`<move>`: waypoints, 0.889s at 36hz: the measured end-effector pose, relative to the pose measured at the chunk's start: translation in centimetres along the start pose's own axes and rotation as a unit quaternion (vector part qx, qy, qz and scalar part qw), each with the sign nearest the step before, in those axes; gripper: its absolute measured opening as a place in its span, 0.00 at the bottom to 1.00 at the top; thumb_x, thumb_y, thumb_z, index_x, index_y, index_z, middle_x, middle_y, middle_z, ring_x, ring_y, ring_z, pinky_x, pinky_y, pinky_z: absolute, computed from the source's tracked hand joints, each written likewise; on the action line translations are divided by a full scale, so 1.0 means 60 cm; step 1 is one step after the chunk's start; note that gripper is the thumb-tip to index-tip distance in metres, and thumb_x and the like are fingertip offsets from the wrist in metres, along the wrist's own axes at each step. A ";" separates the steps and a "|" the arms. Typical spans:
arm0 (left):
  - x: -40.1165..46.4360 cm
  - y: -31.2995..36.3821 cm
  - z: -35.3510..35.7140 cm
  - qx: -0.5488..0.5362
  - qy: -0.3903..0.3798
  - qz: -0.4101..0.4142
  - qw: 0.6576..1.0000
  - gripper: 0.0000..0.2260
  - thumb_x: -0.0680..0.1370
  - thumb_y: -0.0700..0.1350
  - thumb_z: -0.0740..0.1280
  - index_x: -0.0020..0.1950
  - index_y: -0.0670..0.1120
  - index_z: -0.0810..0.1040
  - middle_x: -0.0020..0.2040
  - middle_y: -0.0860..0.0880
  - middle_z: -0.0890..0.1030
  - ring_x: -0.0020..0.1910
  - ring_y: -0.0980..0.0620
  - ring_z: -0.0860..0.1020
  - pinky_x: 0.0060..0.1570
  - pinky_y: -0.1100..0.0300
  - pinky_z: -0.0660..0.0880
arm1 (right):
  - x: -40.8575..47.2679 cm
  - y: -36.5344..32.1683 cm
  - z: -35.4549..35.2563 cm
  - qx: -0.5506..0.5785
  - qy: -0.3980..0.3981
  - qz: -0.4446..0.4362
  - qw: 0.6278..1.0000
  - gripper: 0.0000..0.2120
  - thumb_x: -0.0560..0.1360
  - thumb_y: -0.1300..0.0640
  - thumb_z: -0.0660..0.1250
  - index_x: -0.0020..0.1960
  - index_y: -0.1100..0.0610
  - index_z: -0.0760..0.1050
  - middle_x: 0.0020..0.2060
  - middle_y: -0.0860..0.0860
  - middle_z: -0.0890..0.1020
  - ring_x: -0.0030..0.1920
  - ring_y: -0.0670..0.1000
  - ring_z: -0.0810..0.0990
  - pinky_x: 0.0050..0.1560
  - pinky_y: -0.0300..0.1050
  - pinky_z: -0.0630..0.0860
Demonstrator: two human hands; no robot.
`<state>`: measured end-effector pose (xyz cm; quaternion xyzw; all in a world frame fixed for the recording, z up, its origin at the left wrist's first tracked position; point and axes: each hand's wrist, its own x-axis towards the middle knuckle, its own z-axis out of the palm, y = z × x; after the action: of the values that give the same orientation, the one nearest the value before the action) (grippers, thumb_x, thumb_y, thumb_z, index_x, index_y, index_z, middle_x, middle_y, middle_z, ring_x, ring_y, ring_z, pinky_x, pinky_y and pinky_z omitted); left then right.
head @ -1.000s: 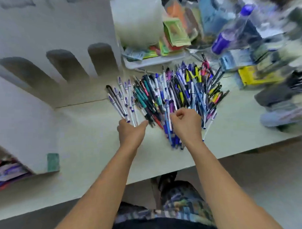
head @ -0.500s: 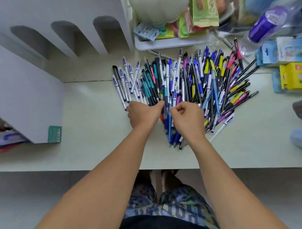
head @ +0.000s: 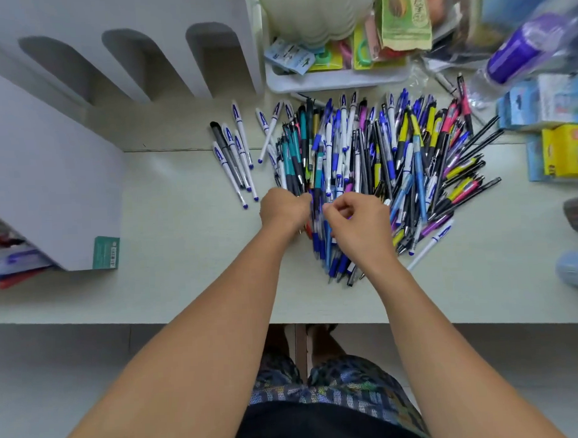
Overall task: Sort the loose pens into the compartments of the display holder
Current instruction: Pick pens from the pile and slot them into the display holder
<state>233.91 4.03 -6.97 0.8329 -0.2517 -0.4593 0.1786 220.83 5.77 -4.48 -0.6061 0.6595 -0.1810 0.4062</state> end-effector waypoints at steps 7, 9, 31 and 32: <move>-0.035 -0.045 -0.054 -0.191 -0.132 -0.060 0.971 0.04 0.80 0.42 0.67 0.50 0.41 0.77 0.35 0.44 0.80 0.27 0.52 0.77 0.29 0.61 0.76 | 0.014 -0.012 0.000 0.009 -0.017 -0.014 1.000 0.10 0.79 0.53 0.69 0.41 0.55 0.81 0.32 0.49 0.82 0.35 0.51 0.83 0.41 0.49 0.82; -0.049 -0.060 -0.072 -0.220 -0.161 -0.076 0.959 0.03 0.81 0.41 0.67 0.49 0.41 0.76 0.33 0.46 0.79 0.26 0.53 0.76 0.29 0.61 0.76 | 0.016 -0.020 0.002 0.027 -0.029 -0.005 0.999 0.10 0.80 0.54 0.69 0.41 0.55 0.81 0.32 0.50 0.82 0.35 0.52 0.84 0.42 0.51 0.83; -0.153 -0.086 -0.212 -0.118 -0.305 0.069 0.942 0.04 0.83 0.43 0.62 0.50 0.45 0.70 0.33 0.48 0.73 0.27 0.53 0.63 0.28 0.61 0.61 | 0.008 -0.194 0.054 0.287 -0.141 0.046 0.946 0.08 0.81 0.55 0.68 0.60 0.54 0.79 0.55 0.52 0.82 0.46 0.50 0.87 0.55 0.52 0.82; -0.151 -0.082 -0.212 -0.119 -0.300 0.073 0.944 0.04 0.83 0.43 0.62 0.50 0.45 0.70 0.33 0.48 0.73 0.26 0.53 0.65 0.27 0.61 0.63 | 0.007 -0.200 0.056 0.294 -0.134 0.039 0.946 0.06 0.81 0.58 0.68 0.56 0.58 0.80 0.53 0.53 0.83 0.44 0.50 0.86 0.51 0.48 0.83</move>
<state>241.97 14.16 3.08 0.6083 -0.2973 -0.7005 0.2255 231.22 3.81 2.10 -0.4520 0.5398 -0.2682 0.6575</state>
